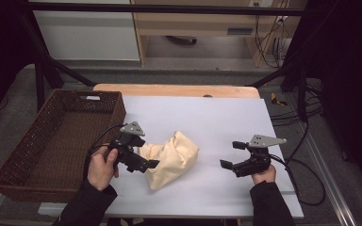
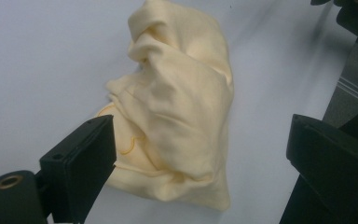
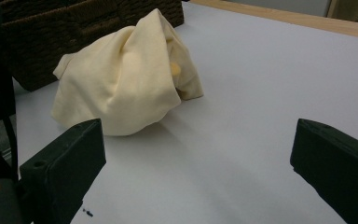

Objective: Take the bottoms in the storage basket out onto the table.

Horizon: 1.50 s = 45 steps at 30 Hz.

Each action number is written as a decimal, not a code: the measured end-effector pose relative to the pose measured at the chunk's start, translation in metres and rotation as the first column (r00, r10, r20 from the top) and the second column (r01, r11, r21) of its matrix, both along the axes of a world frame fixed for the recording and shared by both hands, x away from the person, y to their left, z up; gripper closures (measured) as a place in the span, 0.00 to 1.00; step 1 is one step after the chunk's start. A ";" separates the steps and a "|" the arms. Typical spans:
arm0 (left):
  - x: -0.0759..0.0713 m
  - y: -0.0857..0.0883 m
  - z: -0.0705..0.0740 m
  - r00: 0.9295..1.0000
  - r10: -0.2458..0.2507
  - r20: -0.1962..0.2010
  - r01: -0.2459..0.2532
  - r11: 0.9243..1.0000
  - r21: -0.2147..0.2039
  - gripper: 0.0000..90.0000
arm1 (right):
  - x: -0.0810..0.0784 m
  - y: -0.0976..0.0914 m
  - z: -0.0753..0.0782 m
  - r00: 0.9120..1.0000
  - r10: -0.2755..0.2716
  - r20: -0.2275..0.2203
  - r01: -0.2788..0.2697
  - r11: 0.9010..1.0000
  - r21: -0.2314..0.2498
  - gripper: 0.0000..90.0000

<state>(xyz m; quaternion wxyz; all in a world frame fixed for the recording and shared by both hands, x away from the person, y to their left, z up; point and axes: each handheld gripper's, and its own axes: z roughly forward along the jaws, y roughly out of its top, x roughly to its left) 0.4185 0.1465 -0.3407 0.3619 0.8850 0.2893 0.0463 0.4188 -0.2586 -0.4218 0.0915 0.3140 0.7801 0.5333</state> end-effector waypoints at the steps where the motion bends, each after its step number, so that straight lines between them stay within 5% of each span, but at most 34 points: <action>1: 0.000 0.001 0.001 1.000 -0.001 0.001 0.001 1.000 0.000 0.09 | 0.000 0.000 0.000 1.000 0.000 0.000 0.000 1.000 0.000 0.04; 22: -0.004 0.037 0.010 0.997 0.056 0.044 -0.054 0.998 -0.030 0.09 | 0.000 0.000 0.000 1.000 0.000 0.002 0.000 1.000 0.001 0.04; 45: -0.003 0.087 0.002 0.984 0.158 0.083 -0.154 0.986 -0.057 0.09 | 0.000 0.000 0.000 1.000 -0.001 -0.002 0.001 1.000 -0.003 0.04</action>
